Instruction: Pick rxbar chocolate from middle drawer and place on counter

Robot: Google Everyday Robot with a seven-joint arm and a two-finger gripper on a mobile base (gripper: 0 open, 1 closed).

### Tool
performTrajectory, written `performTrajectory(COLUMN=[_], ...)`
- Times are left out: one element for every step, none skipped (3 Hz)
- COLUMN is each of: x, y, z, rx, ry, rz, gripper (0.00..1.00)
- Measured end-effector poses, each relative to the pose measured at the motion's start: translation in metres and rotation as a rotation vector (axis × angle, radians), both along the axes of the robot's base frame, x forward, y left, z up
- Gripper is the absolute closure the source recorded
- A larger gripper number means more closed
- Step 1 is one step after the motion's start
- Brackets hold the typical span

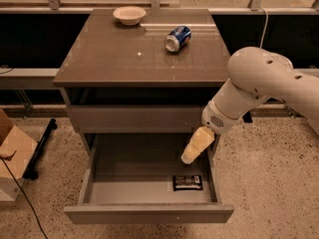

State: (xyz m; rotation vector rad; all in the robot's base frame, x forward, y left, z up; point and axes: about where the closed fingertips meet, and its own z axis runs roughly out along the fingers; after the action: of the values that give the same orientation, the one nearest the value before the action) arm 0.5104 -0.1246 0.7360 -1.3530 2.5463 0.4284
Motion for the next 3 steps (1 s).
performTrajectory(x=[0.000, 0.003, 0.015], y=[0.000, 0.001, 0.006], z=[0.000, -0.007, -0.037], rx=[0.000, 0.004, 0.055], ry=[0.000, 0.011, 0.051], rz=[0.000, -0.024, -0.125], gripper=[0.00, 0.00, 0.00])
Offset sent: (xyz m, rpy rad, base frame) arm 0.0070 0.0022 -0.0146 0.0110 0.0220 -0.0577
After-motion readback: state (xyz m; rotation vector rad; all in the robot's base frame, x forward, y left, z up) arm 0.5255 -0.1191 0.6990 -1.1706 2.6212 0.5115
